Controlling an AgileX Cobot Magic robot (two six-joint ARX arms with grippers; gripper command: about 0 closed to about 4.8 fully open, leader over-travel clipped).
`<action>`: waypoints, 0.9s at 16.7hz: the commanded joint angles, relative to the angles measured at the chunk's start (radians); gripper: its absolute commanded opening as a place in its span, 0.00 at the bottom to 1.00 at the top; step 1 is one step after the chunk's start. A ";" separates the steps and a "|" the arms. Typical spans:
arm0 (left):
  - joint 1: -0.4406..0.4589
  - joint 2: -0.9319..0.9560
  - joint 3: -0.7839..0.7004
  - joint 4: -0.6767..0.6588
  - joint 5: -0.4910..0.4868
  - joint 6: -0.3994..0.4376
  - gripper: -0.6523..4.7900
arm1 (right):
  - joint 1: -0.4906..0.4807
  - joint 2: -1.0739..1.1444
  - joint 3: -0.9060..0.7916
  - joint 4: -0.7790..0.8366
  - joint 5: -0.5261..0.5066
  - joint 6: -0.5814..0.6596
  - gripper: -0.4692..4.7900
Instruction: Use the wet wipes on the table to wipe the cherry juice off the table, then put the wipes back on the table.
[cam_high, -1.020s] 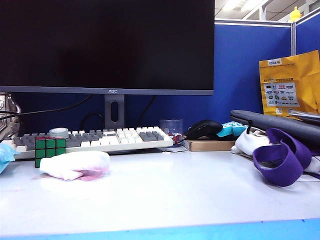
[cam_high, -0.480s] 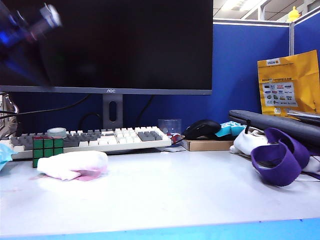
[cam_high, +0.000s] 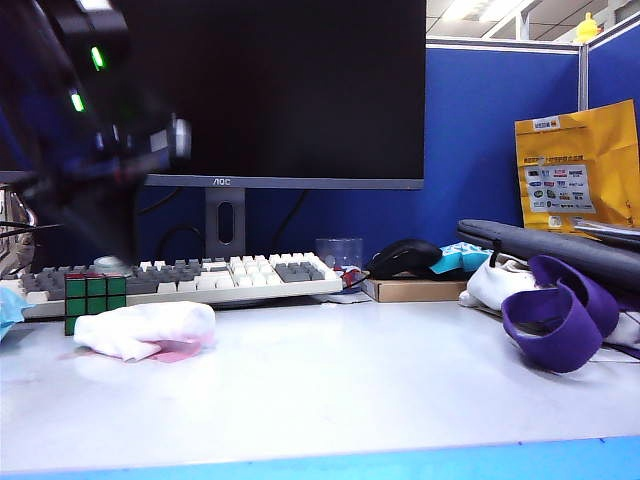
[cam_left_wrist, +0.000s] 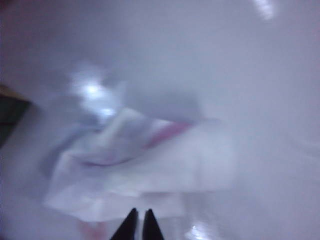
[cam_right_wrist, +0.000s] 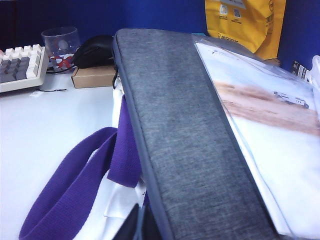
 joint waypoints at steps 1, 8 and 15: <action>-0.002 0.052 0.096 -0.097 -0.098 0.070 0.18 | 0.000 0.000 -0.002 0.010 0.001 -0.003 0.09; -0.003 0.105 0.106 -0.089 -0.121 0.093 0.19 | 0.000 0.000 -0.002 0.010 0.001 -0.003 0.09; -0.027 0.159 0.105 -0.095 0.003 0.081 0.81 | 0.000 0.000 -0.002 0.010 0.001 -0.003 0.09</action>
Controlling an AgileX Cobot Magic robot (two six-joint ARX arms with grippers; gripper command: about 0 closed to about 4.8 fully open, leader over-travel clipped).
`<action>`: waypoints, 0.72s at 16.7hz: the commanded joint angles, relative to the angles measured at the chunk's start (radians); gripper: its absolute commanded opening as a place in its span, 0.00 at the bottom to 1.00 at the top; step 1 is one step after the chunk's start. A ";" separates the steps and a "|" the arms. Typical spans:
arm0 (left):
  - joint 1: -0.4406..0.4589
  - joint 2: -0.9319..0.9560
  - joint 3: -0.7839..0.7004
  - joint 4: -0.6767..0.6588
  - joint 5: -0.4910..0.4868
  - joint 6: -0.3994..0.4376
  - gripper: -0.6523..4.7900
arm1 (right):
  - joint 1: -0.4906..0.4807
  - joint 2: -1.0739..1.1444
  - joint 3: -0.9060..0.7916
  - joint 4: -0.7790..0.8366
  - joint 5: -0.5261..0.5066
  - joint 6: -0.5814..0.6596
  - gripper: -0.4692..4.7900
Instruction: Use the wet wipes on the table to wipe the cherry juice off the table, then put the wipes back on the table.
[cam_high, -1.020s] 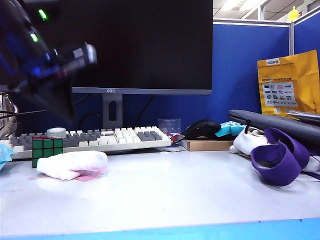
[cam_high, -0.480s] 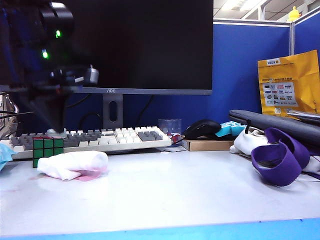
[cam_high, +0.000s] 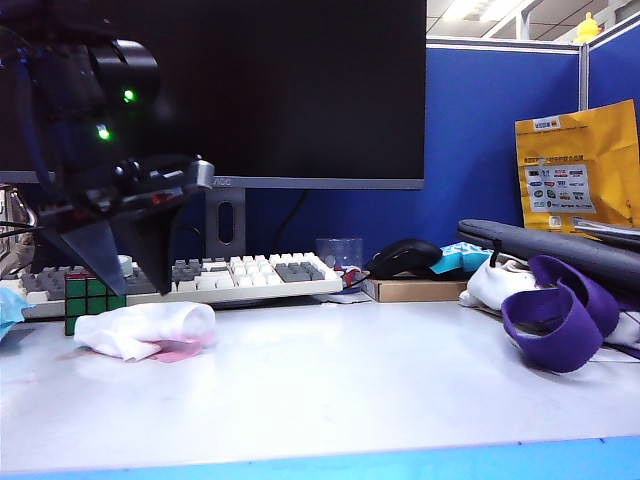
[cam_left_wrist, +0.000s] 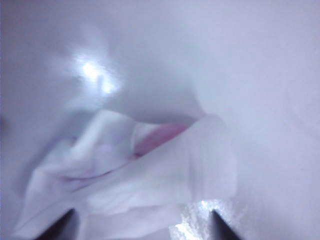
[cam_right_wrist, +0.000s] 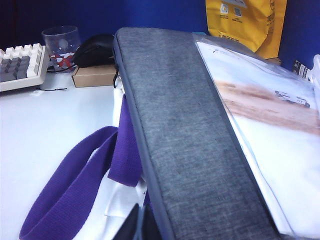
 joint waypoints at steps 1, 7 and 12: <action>-0.013 0.046 0.000 0.003 0.011 -0.010 0.81 | 0.000 0.000 -0.002 0.013 0.000 -0.003 0.09; -0.031 0.100 0.002 0.079 -0.018 -0.080 0.46 | 0.001 0.000 -0.002 0.013 0.000 -0.003 0.09; -0.031 0.100 0.002 -0.124 -0.179 -0.082 0.11 | 0.001 0.000 -0.002 0.013 0.000 -0.003 0.09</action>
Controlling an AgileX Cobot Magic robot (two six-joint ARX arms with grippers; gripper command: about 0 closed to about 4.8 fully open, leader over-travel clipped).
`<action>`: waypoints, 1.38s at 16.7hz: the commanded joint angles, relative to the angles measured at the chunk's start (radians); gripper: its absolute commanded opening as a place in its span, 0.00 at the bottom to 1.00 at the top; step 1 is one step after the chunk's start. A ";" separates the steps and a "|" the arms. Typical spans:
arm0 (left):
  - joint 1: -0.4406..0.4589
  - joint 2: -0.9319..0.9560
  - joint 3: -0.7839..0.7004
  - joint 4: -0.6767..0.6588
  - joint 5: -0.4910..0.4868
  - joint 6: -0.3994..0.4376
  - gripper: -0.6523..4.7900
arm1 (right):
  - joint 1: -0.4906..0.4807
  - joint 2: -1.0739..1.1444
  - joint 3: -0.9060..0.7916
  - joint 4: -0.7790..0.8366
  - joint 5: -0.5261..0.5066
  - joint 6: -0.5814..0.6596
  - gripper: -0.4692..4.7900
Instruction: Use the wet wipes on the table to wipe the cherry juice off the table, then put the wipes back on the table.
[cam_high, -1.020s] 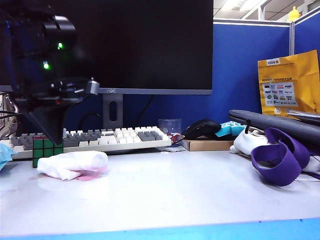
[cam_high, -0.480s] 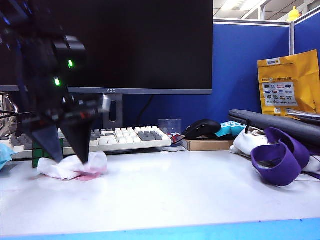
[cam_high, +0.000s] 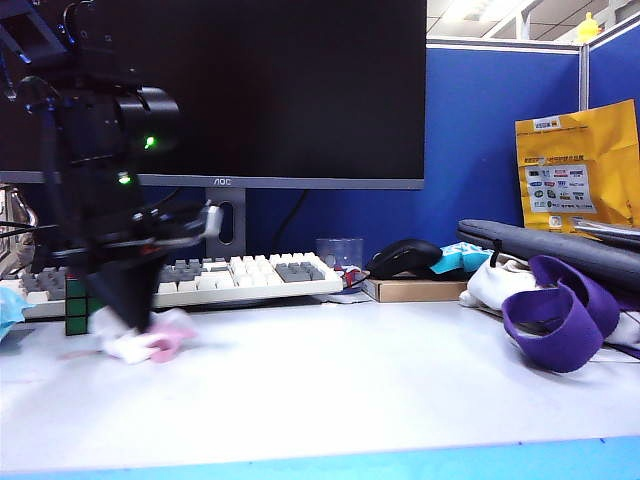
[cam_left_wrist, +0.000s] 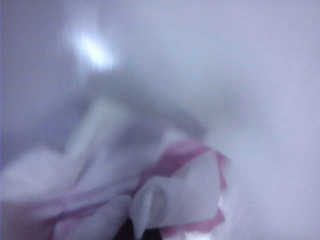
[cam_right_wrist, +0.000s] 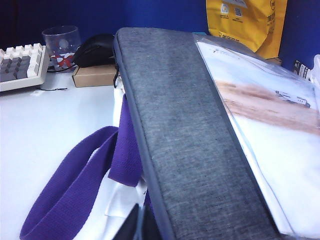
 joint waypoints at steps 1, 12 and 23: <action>0.000 -0.002 0.002 -0.195 -0.196 0.004 0.11 | 0.001 0.000 -0.002 0.013 0.001 -0.003 0.09; 0.029 -0.007 -0.027 0.069 0.074 -0.124 0.11 | 0.000 0.000 -0.002 0.013 0.001 -0.003 0.09; 0.030 -0.162 -0.197 -0.414 -0.089 -0.160 0.11 | 0.000 0.000 -0.002 0.013 0.001 -0.003 0.09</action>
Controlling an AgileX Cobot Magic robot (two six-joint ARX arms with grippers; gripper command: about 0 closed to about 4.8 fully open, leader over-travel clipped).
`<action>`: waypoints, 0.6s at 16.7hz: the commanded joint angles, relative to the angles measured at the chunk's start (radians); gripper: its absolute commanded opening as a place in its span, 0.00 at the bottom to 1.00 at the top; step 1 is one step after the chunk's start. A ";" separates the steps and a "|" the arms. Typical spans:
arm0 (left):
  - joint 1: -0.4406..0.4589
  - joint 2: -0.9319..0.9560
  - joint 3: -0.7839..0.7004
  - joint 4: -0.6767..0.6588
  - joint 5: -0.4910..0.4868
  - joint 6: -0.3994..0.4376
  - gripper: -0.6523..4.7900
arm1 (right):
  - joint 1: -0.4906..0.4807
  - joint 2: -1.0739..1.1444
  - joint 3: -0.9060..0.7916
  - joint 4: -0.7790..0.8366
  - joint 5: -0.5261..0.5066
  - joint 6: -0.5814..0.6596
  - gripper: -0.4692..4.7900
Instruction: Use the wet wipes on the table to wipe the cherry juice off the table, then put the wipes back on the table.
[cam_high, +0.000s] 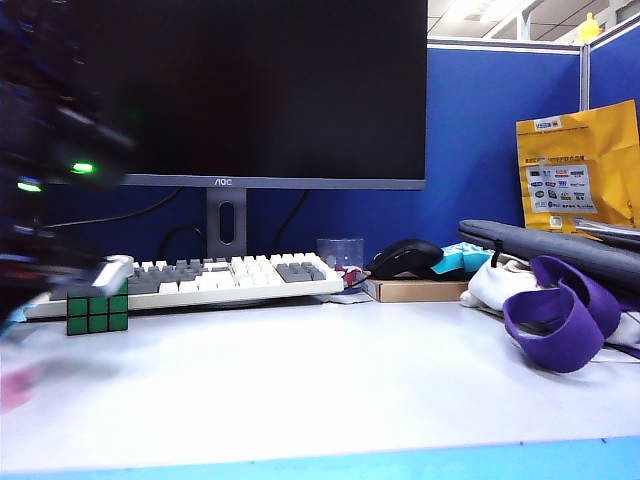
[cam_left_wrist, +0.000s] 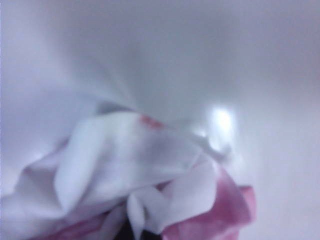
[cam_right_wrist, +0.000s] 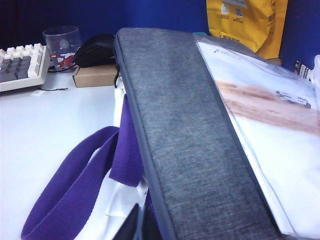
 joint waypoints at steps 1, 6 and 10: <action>-0.002 -0.127 -0.102 -0.039 0.036 -0.032 0.11 | 0.000 0.000 -0.002 0.013 0.001 -0.003 0.09; 0.019 -0.080 -0.134 0.143 -0.035 -0.041 0.11 | 0.000 0.000 -0.002 0.013 0.001 -0.003 0.09; 0.061 -0.031 -0.113 0.319 -0.152 -0.043 0.11 | 0.000 0.000 -0.002 0.013 0.000 -0.003 0.09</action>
